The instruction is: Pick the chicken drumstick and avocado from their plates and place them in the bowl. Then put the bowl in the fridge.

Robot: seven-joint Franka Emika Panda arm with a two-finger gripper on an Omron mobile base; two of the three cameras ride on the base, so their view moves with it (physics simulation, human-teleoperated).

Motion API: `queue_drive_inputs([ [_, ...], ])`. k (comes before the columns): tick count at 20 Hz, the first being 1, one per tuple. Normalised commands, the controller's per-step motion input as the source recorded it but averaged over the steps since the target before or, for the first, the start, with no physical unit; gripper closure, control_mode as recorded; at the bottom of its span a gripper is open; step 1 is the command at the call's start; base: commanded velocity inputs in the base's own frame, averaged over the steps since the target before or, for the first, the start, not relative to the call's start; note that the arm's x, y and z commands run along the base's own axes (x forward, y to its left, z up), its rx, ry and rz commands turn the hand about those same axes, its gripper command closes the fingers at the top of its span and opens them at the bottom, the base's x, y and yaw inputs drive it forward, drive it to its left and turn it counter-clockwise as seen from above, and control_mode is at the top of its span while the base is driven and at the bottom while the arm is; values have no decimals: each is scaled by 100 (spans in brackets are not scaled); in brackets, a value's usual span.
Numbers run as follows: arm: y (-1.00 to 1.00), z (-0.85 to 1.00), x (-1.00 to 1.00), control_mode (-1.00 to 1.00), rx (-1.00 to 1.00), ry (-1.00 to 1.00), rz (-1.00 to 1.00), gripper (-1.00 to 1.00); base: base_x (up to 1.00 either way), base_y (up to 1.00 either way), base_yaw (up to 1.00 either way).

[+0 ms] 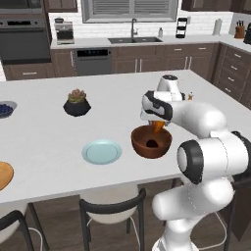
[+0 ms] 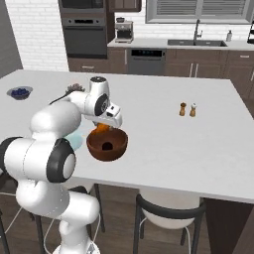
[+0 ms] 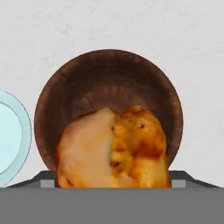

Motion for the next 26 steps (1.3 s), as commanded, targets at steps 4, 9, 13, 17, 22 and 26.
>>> queue_drive_inputs([
  [4,-1,-66,66,-100,0,0,1,100,0,0,0],
  [9,0,-62,25,-100,-3,-1,0,100,0,0,0],
  [13,0,-28,-34,-100,0,0,0,100,0,0,0],
  [17,0,-5,-13,-100,0,0,0,-100,0,0,0],
  [22,0,0,0,-100,0,0,0,-100,0,0,0],
  [26,0,4,0,-100,0,-3,0,-100,0,0,0],
])
